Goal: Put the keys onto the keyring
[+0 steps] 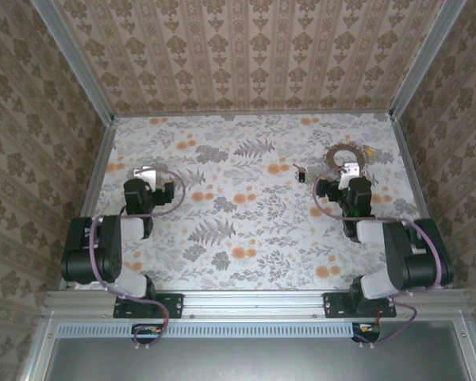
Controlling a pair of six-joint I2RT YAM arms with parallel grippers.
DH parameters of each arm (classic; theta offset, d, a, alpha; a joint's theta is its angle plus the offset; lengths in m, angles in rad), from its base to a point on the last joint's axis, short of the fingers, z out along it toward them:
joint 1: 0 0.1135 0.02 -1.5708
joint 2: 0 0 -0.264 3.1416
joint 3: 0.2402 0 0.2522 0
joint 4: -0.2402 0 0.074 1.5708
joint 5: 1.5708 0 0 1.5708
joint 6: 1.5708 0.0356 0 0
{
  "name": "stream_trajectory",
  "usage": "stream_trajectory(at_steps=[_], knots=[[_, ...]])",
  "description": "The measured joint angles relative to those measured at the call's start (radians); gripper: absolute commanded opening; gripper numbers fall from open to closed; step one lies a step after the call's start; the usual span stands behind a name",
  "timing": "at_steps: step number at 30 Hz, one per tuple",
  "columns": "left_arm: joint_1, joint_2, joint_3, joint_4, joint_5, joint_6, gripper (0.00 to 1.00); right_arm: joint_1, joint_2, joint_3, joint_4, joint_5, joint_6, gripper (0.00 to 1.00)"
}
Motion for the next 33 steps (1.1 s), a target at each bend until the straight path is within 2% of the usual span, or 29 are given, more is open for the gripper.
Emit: stream_trajectory(at_steps=[5,8,12,14,16,18,22,28,33], knots=[[-0.039,-0.261,0.111,-0.276,-0.022,-0.066,1.0,0.0,-0.36,0.072,-0.293,0.04,0.063,1.0],[-0.079,-0.365,0.311,-0.504,0.016,-0.179,1.0,-0.004,-0.473,0.173,-0.459,0.069,0.156,1.0],[-0.112,-0.379,0.625,-0.759,0.082,-0.285,1.0,-0.021,-0.523,0.19,-0.547,0.061,0.266,0.99],[-0.11,-0.381,0.715,-0.851,0.114,-0.315,1.0,-0.035,-0.483,0.216,-0.628,0.06,0.315,0.88],[-0.105,-0.393,0.726,-0.901,0.153,-0.33,1.0,-0.043,-0.398,0.273,-0.717,0.061,0.351,0.79],[-0.105,-0.412,0.668,-0.911,0.181,-0.341,1.0,-0.048,-0.3,0.345,-0.799,0.061,0.391,0.78],[-0.097,-0.403,0.494,-0.938,0.272,-0.341,1.0,-0.086,-0.129,0.467,-0.908,0.055,0.438,0.64],[-0.127,-0.362,0.484,-0.977,0.356,-0.322,1.0,-0.219,0.11,0.598,-0.969,-0.017,0.486,0.51],[-0.187,-0.387,0.484,-0.979,0.341,-0.298,1.0,-0.282,0.326,0.726,-0.996,-0.076,0.531,0.44]])
